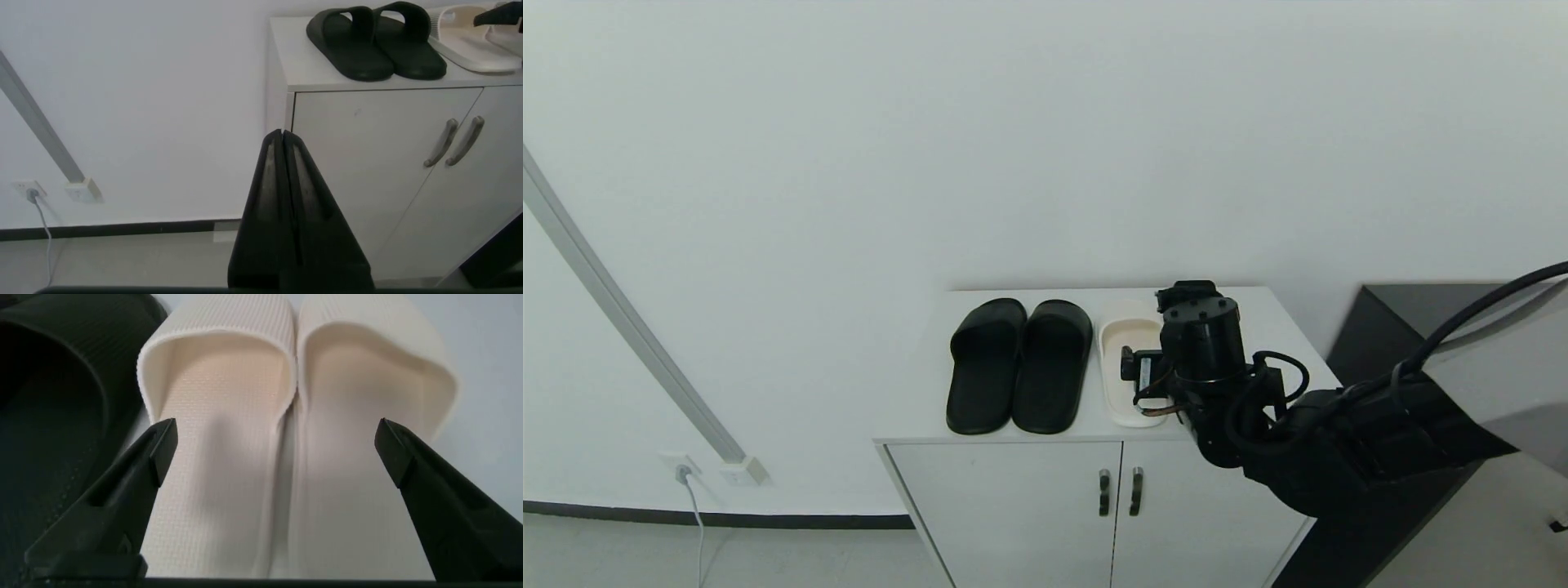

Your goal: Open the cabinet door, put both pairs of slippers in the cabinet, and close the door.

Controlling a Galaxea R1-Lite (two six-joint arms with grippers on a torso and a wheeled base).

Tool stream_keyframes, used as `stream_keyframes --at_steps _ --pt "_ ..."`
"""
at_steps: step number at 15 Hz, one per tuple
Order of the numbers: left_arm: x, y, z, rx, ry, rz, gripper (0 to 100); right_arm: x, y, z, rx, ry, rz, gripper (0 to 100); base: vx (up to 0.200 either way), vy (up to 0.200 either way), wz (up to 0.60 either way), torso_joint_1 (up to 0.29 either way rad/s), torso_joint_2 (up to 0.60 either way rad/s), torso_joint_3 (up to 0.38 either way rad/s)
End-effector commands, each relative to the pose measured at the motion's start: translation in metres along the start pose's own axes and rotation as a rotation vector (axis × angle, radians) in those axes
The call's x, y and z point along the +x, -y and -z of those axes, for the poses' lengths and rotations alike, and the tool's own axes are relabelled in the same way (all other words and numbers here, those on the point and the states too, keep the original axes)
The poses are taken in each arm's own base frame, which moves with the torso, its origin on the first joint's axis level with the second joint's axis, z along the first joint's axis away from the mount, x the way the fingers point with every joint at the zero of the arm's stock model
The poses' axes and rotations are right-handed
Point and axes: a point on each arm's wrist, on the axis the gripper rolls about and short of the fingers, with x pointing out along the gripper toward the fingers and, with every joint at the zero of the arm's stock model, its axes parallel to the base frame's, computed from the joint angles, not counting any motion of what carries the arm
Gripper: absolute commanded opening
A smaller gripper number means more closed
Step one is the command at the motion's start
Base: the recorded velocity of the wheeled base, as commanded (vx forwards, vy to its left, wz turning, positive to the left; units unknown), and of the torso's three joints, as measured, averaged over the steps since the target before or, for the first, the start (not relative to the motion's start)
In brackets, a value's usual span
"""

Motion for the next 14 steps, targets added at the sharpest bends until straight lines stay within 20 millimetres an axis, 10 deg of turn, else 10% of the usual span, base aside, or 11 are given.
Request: stream_keyframes --at_steps 1,14 --pt "0.000 0.000 0.000 -0.002 -0.001 0.000 0 0.016 0.000 0.005 -0.002 -0.005 0.019 100 0.000 0.000 0.00 0.000 0.00 0.000" --pt "0.000 0.000 0.000 -0.003 -0.001 0.002 0 0.077 0.015 0.000 -0.024 0.051 -0.013 100 0.000 0.000 0.00 0.000 0.00 0.000"
